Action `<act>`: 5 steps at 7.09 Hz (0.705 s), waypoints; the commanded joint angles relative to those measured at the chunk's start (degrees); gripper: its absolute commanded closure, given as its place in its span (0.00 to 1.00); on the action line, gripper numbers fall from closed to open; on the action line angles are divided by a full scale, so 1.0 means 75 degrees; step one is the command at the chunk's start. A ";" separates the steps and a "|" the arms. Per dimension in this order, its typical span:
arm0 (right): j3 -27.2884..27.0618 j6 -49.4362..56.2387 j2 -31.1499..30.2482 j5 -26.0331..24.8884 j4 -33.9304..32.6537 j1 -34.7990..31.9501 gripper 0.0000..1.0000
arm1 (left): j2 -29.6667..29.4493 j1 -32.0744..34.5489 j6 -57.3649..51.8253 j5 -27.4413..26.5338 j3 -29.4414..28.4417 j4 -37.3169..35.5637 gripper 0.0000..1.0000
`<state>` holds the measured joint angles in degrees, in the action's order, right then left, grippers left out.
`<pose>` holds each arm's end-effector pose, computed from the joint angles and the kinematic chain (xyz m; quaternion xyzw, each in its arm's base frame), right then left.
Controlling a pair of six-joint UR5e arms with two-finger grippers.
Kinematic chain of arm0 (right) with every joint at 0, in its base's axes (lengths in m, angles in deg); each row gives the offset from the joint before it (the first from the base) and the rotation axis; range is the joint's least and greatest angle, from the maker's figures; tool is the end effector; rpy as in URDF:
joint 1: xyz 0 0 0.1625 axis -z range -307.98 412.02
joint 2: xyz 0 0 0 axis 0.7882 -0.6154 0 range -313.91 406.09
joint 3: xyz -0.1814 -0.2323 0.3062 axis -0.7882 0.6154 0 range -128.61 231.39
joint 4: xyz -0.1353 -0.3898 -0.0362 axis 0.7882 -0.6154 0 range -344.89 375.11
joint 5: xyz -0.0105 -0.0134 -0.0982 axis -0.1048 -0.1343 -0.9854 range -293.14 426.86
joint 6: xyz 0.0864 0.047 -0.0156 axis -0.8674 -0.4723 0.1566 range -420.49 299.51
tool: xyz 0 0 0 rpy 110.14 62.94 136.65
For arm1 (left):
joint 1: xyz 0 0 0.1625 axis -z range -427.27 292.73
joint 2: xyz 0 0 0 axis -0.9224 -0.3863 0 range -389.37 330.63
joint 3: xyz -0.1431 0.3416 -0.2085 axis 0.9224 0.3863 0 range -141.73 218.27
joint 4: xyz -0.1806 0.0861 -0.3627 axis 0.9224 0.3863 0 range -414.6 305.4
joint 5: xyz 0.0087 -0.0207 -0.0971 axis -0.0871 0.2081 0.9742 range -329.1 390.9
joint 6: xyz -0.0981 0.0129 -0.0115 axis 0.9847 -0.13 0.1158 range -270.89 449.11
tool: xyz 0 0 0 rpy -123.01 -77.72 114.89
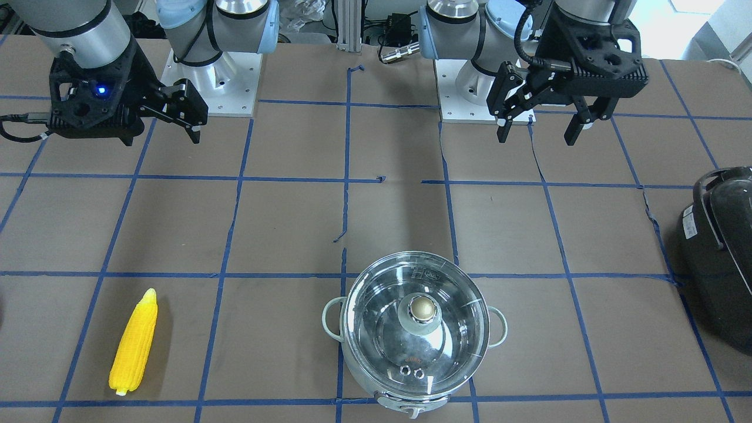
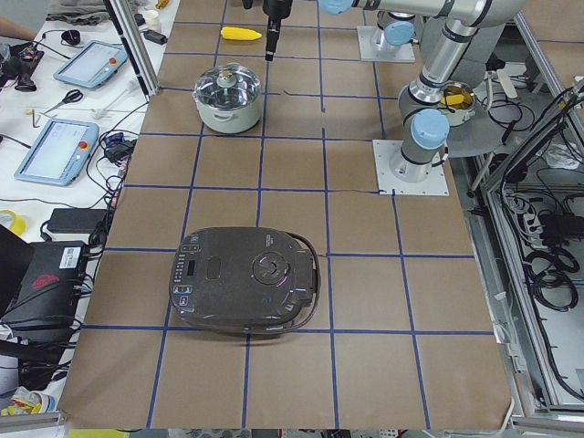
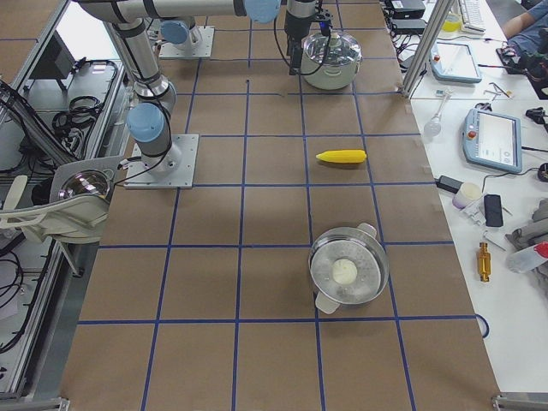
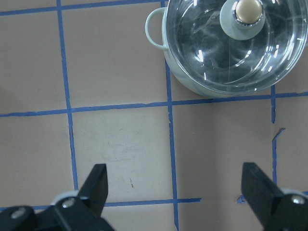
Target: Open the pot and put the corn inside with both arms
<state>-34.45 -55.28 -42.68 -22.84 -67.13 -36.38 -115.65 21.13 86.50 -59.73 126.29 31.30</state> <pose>0.1200 -0.4952 0.4999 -0.0313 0.9986 0.0419 0.0052 -0.1190 -0.4812 0.5444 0.0083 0.9963 -0.0852 0.0086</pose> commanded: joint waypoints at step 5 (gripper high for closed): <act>0.0008 -0.0026 -0.0012 -0.0053 0.0031 -0.0003 0.00 | -0.0483 -0.0080 0.0640 -0.0021 -0.0650 0.0393 0.00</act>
<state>-34.46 -55.47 -42.73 -23.17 -66.95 -36.40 -117.97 20.24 90.81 -59.83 123.00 33.44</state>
